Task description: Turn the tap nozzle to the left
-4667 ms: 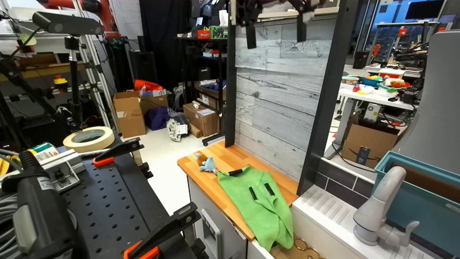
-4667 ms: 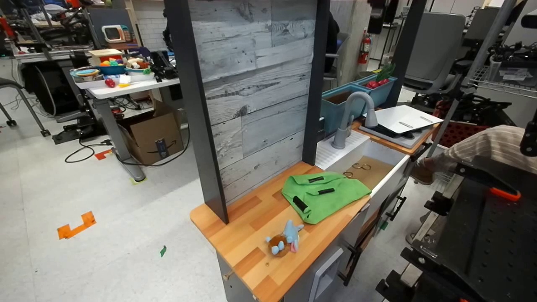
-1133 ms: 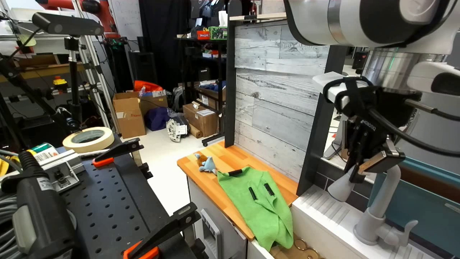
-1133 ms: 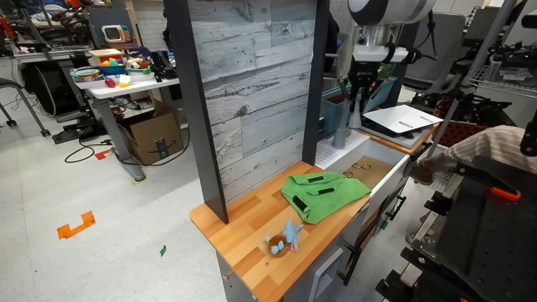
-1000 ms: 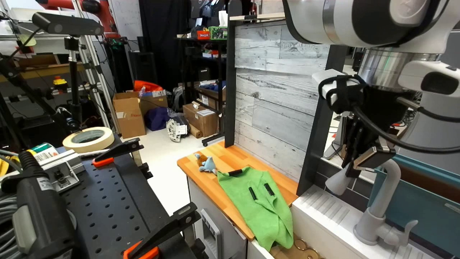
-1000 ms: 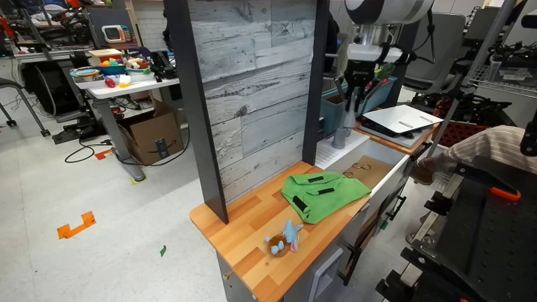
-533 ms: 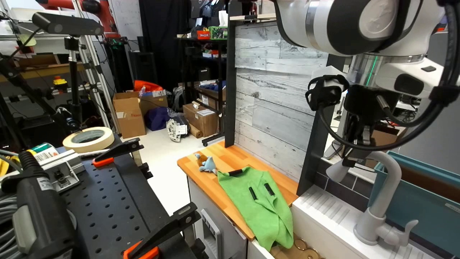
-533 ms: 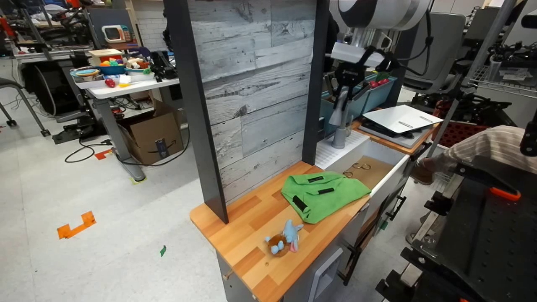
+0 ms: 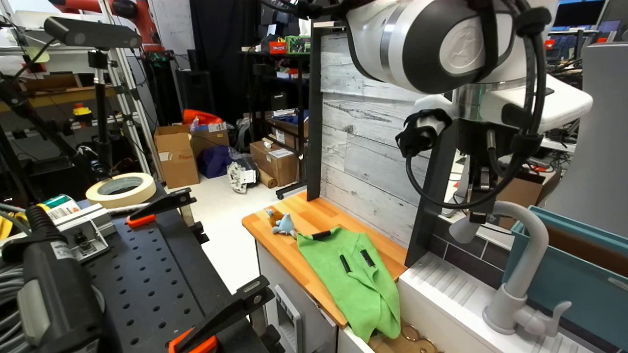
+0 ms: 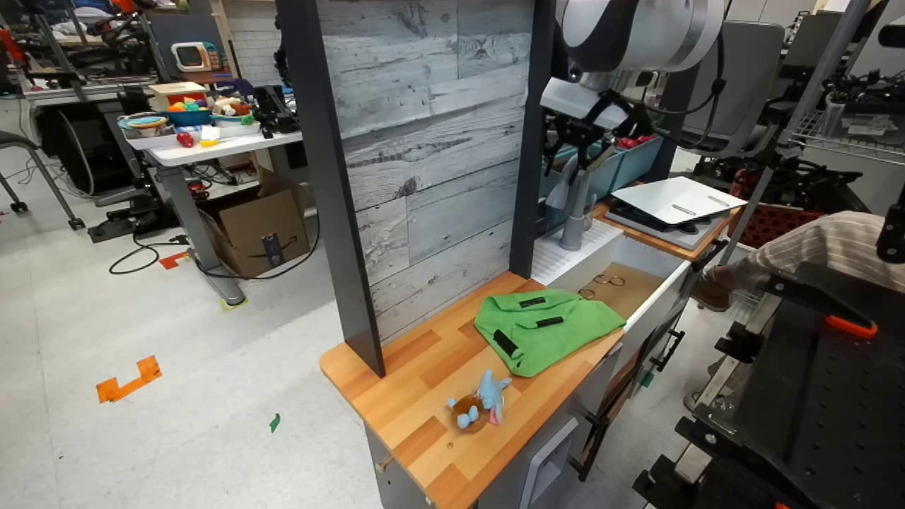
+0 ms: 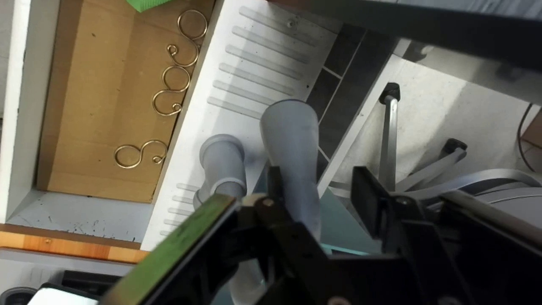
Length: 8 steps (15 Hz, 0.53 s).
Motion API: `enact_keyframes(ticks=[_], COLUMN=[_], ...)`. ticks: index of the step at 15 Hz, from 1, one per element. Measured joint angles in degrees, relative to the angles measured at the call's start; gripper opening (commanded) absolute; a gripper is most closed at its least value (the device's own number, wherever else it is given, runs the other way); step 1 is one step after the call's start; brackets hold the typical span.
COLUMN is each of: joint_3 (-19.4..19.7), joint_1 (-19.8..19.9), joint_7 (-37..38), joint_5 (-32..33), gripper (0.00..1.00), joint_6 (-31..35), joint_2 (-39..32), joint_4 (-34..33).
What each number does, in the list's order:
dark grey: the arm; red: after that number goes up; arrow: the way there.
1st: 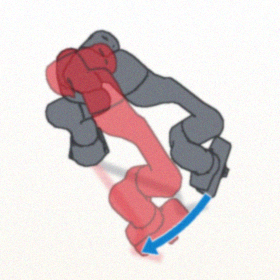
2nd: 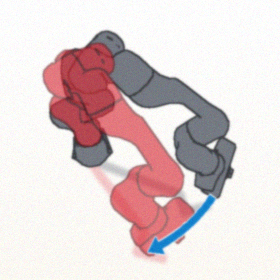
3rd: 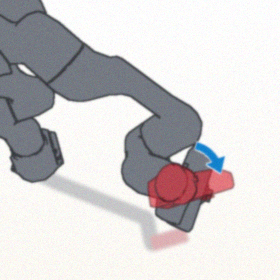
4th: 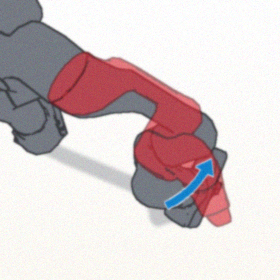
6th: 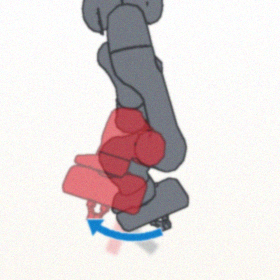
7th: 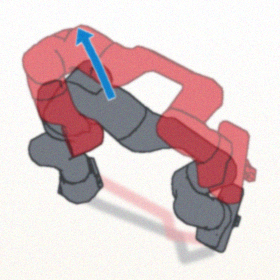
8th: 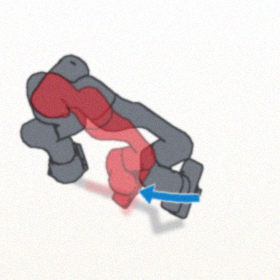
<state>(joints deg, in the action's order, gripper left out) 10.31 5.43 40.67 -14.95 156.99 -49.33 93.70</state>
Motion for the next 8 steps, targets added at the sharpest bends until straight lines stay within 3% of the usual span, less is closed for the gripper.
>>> enact_keyframes(ticks=[3,8], joint_3=[2.44,5.93], joint_1=[-3.78,-8.12], joint_7=[-0.44,-4.19], joint_5=[0.76,6.41], gripper=[1.0,1.0], joint_6=[3.88,3.81], joint_2=[2.66,13.53], joint_4=[5.12,18.74])
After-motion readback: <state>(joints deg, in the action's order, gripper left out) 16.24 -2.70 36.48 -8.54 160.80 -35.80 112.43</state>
